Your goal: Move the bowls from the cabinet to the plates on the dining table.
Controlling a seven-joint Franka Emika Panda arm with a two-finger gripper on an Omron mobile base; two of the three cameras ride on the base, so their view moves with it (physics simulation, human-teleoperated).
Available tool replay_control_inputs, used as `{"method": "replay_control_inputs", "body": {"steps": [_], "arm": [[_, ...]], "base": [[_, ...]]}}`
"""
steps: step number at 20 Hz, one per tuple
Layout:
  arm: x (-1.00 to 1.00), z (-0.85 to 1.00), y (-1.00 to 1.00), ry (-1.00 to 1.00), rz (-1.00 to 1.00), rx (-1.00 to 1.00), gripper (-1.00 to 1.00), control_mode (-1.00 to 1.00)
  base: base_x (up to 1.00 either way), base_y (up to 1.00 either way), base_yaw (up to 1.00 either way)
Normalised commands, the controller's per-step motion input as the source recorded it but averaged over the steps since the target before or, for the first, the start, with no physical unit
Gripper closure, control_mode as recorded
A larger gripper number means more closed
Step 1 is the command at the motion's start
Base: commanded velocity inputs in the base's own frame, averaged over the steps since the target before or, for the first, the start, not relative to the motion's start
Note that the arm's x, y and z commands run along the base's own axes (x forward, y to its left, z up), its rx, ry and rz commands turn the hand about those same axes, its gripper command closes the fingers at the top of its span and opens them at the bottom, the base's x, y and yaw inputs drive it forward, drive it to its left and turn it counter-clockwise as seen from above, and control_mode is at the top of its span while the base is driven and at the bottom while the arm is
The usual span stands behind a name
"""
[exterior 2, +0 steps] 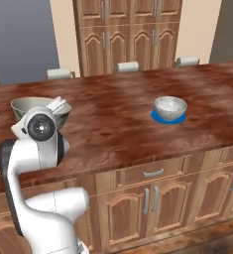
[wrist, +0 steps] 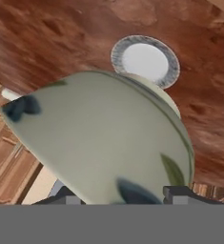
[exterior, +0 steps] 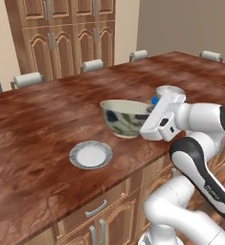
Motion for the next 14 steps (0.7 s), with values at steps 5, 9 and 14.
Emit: {"method": "replay_control_inputs", "body": {"steps": [5, 9, 14], "arm": [[0.02, -0.44, 0.0, -0.17, 0.24, -0.28, 1.0, -1.0], [0.09, -0.49, 0.0, -0.2, 0.22, -0.31, 1.0, -1.0], [0.23, -0.52, 0.0, -0.27, 0.23, -0.3, 1.0, -1.0]], "base": [[0.0, 0.0, 0.0], [0.0, 0.0, 0.0], [0.0, 0.0, 0.0]]}}
